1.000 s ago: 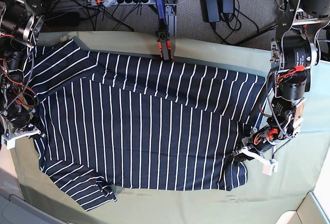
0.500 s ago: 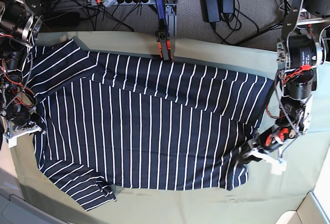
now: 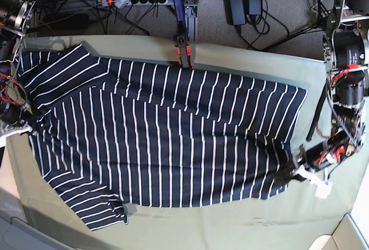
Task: Fold the T-shirt properly
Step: 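Lift the hem edge with both grippers and fold it toward the collar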
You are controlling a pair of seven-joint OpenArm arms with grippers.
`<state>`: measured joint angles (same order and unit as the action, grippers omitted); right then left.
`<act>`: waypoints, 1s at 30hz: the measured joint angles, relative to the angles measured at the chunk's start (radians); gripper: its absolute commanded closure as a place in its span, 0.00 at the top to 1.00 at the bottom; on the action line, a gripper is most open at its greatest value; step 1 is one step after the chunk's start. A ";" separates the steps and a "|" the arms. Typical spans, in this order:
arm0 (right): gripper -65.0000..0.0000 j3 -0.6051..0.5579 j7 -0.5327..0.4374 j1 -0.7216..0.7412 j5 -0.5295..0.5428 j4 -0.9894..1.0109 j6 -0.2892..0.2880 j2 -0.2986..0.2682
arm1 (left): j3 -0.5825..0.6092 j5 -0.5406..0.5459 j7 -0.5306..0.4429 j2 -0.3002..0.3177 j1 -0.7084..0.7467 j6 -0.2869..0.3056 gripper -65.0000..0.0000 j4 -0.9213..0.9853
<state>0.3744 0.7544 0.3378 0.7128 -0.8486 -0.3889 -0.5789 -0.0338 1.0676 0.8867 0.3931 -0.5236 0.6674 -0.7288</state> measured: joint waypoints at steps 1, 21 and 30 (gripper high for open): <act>0.00 0.000 0.000 -0.013 0.000 -0.019 0.000 0.000 | 0.000 0.001 0.000 -0.001 0.025 0.000 0.00 -0.038; 0.00 0.010 0.010 -0.219 0.003 -0.234 0.000 -0.098 | -0.025 0.025 0.045 0.110 0.186 0.004 0.00 -0.312; 0.00 0.010 0.021 -0.230 0.003 -0.234 0.000 -0.109 | -0.025 0.079 0.099 0.112 0.225 0.003 0.00 -0.333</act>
<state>0.3847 0.7757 0.1078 0.7158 -1.0828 -0.3893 -0.6880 -0.0589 1.1469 0.9859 0.5049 -0.2989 0.6708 -1.0615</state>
